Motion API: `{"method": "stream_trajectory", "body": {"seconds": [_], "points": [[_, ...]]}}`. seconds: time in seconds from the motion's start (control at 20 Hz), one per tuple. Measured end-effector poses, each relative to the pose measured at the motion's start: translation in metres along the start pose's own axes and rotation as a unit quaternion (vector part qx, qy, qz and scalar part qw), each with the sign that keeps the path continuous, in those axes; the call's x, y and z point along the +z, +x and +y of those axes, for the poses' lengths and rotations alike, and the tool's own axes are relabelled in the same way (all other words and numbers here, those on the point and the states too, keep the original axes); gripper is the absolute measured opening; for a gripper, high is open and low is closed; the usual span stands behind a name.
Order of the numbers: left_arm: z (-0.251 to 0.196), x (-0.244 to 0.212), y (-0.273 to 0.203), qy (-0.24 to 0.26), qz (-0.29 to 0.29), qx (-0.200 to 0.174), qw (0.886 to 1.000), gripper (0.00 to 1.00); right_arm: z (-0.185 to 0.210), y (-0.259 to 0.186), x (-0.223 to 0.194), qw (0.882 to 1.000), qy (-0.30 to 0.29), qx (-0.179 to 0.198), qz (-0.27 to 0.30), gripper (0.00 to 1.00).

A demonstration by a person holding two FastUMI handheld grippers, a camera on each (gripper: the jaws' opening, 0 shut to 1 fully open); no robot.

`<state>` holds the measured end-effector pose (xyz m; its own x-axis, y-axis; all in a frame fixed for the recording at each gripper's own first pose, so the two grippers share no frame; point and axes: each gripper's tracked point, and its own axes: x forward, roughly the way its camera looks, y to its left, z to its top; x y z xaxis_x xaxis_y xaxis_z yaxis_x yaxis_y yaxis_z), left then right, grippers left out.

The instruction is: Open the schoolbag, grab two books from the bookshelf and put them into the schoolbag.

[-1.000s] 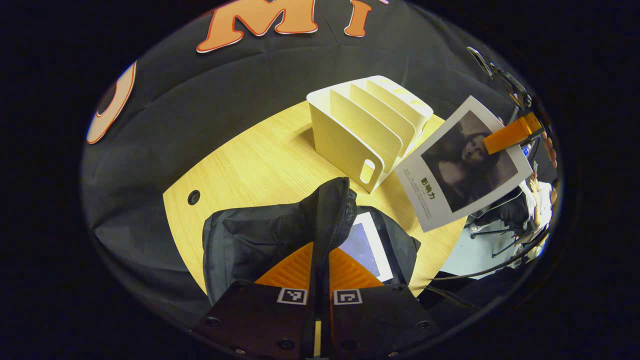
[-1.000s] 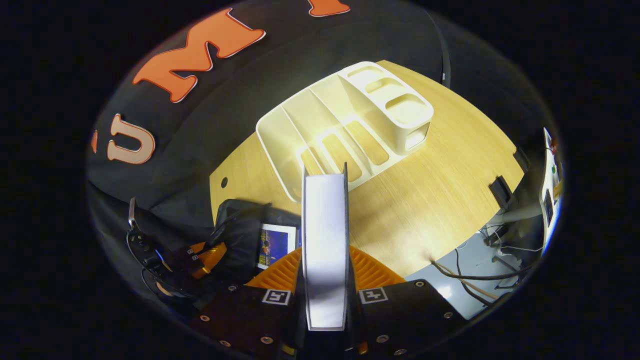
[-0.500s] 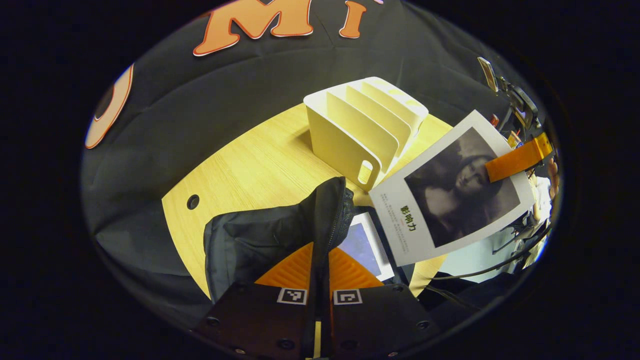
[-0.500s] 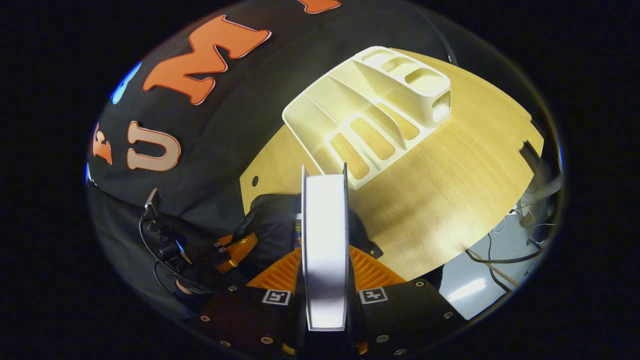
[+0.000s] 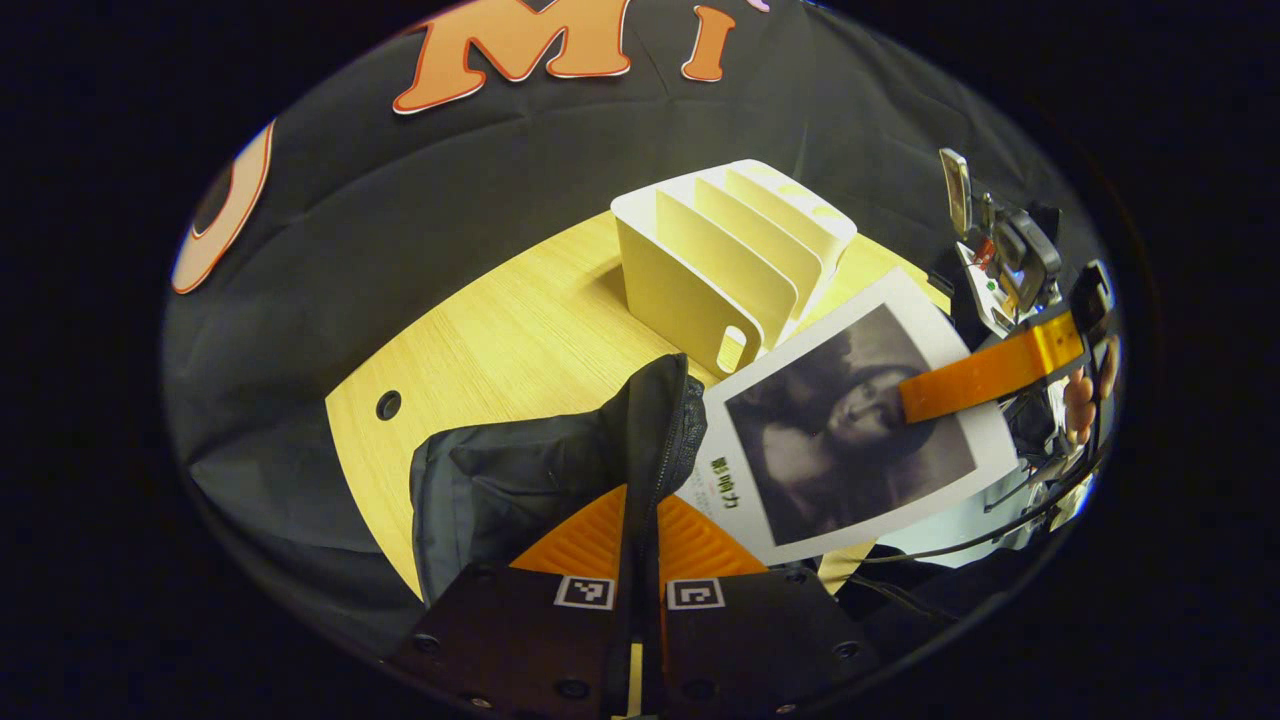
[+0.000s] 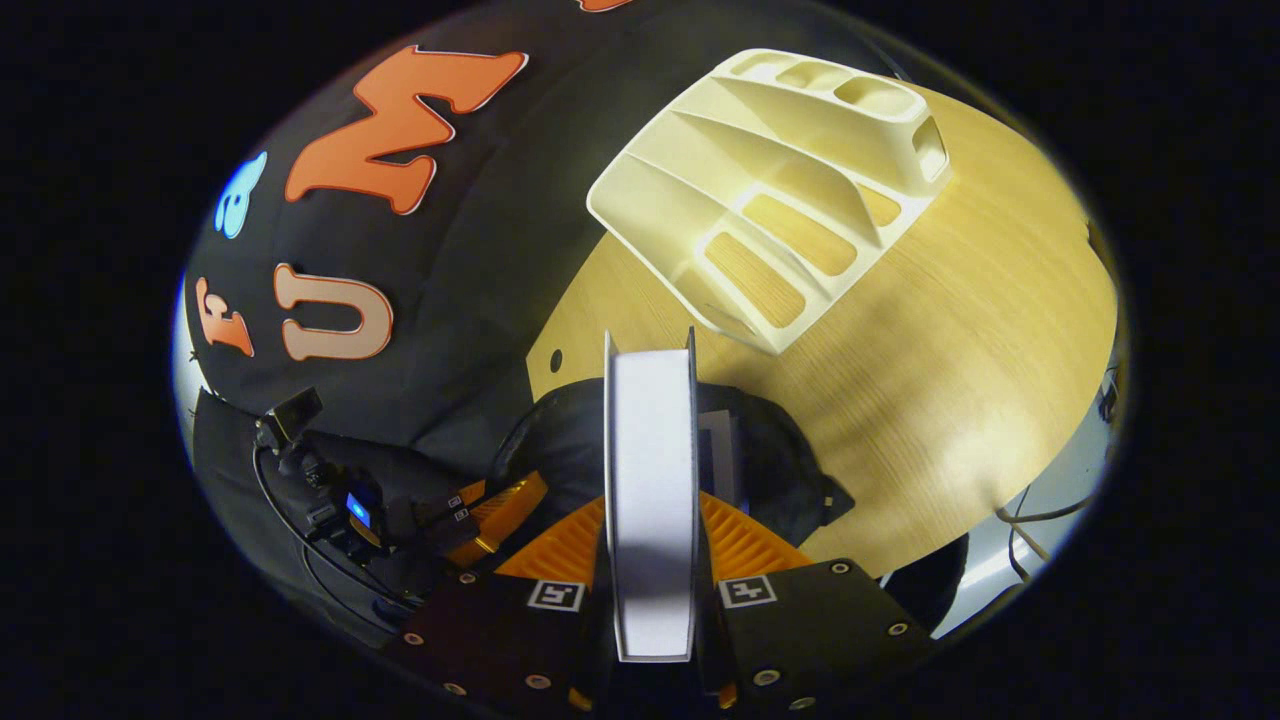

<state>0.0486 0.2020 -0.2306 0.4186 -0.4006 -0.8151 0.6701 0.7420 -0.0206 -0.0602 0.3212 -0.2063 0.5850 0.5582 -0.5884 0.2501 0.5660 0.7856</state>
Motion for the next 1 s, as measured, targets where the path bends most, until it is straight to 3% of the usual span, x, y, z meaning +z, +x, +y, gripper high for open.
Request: {"method": "stream_trajectory", "body": {"seconds": [0.5, 1.0], "points": [[-0.017, 0.014, -0.006, 0.008, -0.011, -0.009, 1.000, 0.05, 0.003, 0.057, -0.014, 0.997, 0.034, 0.071, -0.009, 0.34], [-0.049, 0.026, -0.004, 0.039, -0.016, -0.009, 0.999, 0.05, 0.013, 0.108, -0.045, 0.991, 0.044, 0.118, 0.041, 0.35]]}}
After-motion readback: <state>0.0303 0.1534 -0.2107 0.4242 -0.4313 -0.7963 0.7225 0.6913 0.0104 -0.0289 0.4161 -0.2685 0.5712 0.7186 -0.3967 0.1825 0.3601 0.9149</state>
